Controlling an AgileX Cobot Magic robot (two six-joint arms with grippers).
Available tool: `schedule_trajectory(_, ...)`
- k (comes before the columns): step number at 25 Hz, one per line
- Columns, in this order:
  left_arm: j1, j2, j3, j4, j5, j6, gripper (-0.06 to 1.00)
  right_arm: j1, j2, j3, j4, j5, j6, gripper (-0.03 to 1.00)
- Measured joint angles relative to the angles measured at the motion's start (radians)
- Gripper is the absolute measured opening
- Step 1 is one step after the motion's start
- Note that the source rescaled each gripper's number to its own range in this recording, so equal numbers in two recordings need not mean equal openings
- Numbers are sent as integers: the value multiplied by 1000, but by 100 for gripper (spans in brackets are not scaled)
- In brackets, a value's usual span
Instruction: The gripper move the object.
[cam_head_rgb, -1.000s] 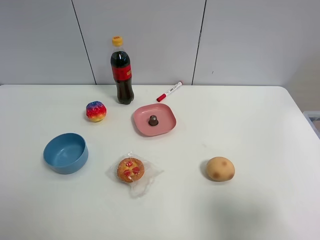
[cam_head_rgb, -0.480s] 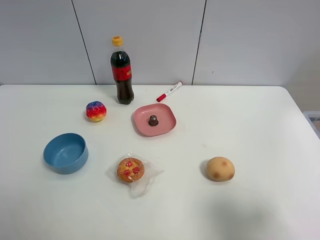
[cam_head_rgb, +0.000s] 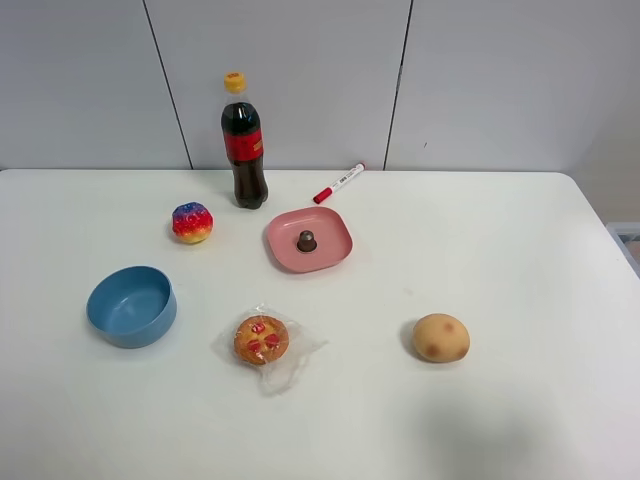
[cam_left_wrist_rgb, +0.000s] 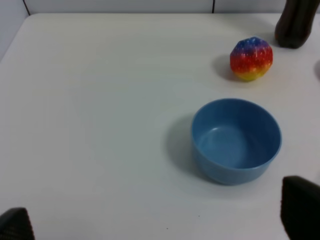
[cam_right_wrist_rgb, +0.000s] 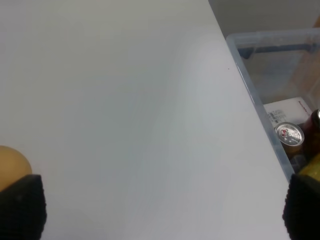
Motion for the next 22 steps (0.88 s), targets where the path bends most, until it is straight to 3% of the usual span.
schedule_trajectory(22,0,0,0,0,0,0,100,0,0,0,-1,0,4,94)
